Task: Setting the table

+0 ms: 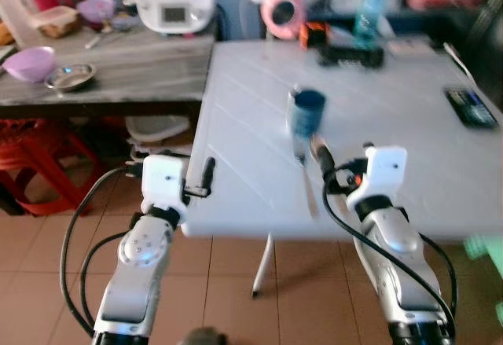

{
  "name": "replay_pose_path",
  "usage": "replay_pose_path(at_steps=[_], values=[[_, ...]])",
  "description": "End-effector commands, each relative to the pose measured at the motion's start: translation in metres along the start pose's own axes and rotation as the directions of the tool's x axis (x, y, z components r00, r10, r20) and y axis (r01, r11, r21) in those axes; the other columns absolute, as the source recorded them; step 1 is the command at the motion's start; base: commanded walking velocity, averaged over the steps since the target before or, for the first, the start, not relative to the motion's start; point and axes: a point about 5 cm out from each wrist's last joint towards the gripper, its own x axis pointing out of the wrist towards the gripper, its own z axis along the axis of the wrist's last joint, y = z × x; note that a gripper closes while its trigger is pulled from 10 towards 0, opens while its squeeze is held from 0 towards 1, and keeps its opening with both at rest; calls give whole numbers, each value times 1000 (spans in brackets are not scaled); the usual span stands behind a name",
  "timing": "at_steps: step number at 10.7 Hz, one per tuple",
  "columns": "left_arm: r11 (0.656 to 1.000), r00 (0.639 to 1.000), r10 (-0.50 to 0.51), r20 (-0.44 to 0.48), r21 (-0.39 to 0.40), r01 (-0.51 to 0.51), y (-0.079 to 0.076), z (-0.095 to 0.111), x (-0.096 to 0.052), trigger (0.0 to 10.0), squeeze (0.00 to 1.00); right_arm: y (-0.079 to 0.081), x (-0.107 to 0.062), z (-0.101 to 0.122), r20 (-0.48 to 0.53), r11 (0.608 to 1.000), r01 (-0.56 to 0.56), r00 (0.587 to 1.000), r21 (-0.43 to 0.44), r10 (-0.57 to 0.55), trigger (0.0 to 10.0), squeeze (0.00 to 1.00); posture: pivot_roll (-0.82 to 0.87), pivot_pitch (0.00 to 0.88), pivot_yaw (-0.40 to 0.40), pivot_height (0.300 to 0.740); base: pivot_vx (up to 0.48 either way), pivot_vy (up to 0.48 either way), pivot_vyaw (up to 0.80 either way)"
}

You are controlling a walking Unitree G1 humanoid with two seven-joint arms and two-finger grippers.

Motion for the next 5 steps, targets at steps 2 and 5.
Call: replay_pose_path(at_steps=[2, 5], values=[[999, 999, 44, -11, 3, -44, 7, -1, -1, 10000, 0, 6, 1, 1, 4, 1000, -17, 1000, 6, 17, 10000, 0, 24, 0, 33, 740, 240, 0, 0], [998, 998, 61, 2, 8, -61, 11, 0, -3, 10000, 0, 7, 0, -3, -16, 1000, -28, 999, 9, 28, 10000, 0, 26, 0, 32, 740, 0, 0, 0]])
